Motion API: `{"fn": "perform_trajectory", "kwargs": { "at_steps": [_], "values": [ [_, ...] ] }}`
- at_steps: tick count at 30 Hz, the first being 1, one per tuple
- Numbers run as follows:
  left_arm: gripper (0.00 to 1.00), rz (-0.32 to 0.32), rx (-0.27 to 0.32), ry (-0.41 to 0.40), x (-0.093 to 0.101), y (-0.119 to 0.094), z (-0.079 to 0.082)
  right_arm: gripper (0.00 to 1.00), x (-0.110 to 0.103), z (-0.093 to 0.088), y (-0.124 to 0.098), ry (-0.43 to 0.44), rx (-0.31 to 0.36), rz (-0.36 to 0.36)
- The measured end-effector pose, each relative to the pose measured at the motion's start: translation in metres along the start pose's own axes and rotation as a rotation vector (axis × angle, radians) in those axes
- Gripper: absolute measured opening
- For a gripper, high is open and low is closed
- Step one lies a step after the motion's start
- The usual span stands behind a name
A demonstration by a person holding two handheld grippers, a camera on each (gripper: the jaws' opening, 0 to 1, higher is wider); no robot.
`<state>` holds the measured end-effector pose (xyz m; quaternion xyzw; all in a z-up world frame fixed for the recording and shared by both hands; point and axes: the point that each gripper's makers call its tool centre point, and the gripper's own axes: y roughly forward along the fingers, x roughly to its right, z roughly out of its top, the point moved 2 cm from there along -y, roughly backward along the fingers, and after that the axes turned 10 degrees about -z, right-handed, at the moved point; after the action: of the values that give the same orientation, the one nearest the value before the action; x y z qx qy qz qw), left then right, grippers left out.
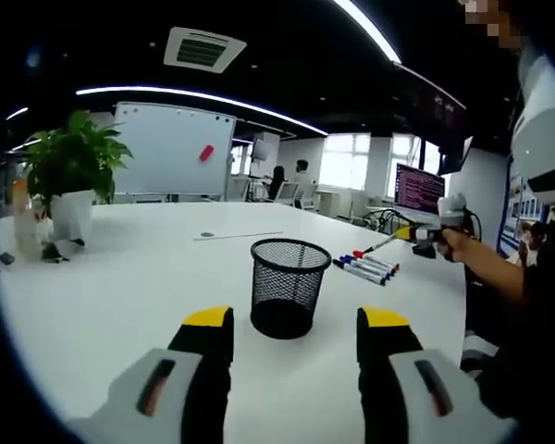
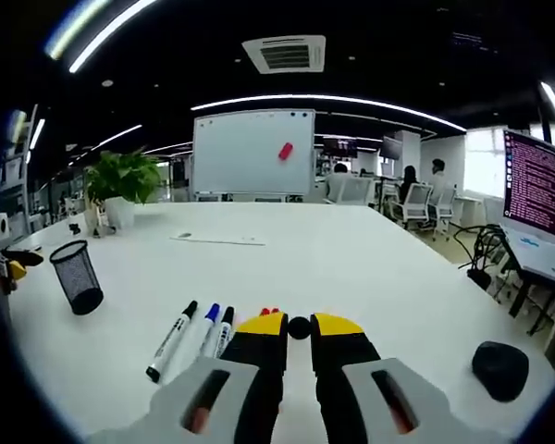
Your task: Pick up the whiteboard markers from the pen holder and place them facing the whiteboard neatly
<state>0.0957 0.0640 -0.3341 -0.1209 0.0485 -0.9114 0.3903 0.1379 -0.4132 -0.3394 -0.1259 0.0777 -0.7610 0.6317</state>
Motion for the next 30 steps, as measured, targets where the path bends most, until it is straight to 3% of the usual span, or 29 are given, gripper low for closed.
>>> {"fn": "perform_trajectory", "kwargs": {
  "at_steps": [20,30],
  "values": [
    [0.54,-0.020,-0.029,0.006,0.006,0.006,-0.002,0.13,0.006,-0.040,0.006,0.033,-0.102,0.009],
    [0.54,-0.024,-0.045,0.013,0.009,0.008,-0.005,0.13,0.008,-0.057,0.008,-0.007,-0.167,0.005]
  ]
}}
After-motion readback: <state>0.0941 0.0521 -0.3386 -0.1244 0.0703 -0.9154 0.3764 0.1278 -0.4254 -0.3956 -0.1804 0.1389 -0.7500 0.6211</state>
